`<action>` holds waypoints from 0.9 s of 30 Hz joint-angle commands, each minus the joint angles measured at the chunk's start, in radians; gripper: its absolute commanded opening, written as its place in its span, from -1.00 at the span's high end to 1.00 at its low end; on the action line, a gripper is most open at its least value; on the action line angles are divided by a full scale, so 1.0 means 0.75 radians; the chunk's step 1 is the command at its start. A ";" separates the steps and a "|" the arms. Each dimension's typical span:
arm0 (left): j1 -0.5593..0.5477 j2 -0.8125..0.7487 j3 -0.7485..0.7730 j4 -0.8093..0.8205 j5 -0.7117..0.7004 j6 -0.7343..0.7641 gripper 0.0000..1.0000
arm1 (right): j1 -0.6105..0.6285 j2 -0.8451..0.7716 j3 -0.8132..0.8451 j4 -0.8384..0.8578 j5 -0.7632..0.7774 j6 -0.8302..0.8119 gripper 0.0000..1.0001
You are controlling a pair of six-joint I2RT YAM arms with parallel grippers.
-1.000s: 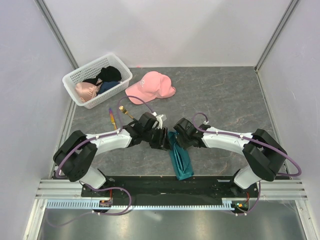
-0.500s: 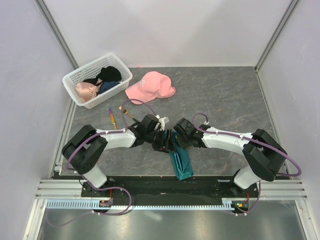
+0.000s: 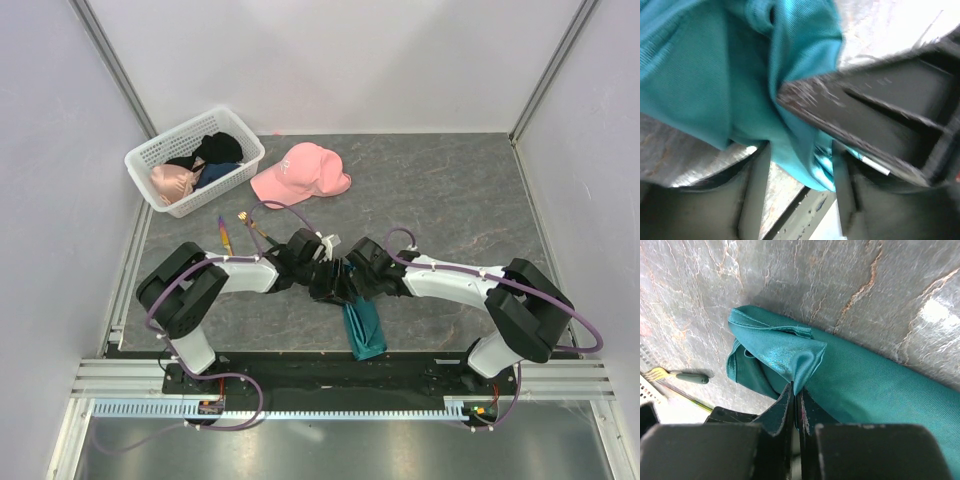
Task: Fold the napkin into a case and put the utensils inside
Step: Fold the 2/3-rectangle-folded napkin at the center of the board.
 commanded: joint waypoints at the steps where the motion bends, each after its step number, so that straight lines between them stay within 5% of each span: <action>1: -0.009 0.065 0.046 0.026 -0.022 -0.029 0.19 | 0.014 -0.036 -0.008 0.007 -0.004 0.000 0.78; 6: -0.009 0.068 0.034 -0.007 -0.040 0.001 0.71 | -0.005 -0.051 -0.010 -0.021 -0.023 -0.217 0.54; 7: -0.009 0.065 0.032 -0.011 -0.036 0.008 0.74 | -0.017 -0.059 0.017 -0.043 -0.002 -0.339 0.34; 15: -0.009 0.045 0.042 -0.027 -0.010 0.008 0.79 | -0.109 -0.096 0.219 -0.269 0.082 -1.010 -0.46; 18: -0.011 0.035 0.056 -0.038 -0.001 0.006 0.79 | -0.136 -0.114 0.228 -0.261 0.063 -1.103 -0.70; 27: -0.011 0.029 0.070 -0.064 0.001 0.012 0.81 | -0.205 -0.100 0.148 -0.142 -0.082 -1.191 -0.72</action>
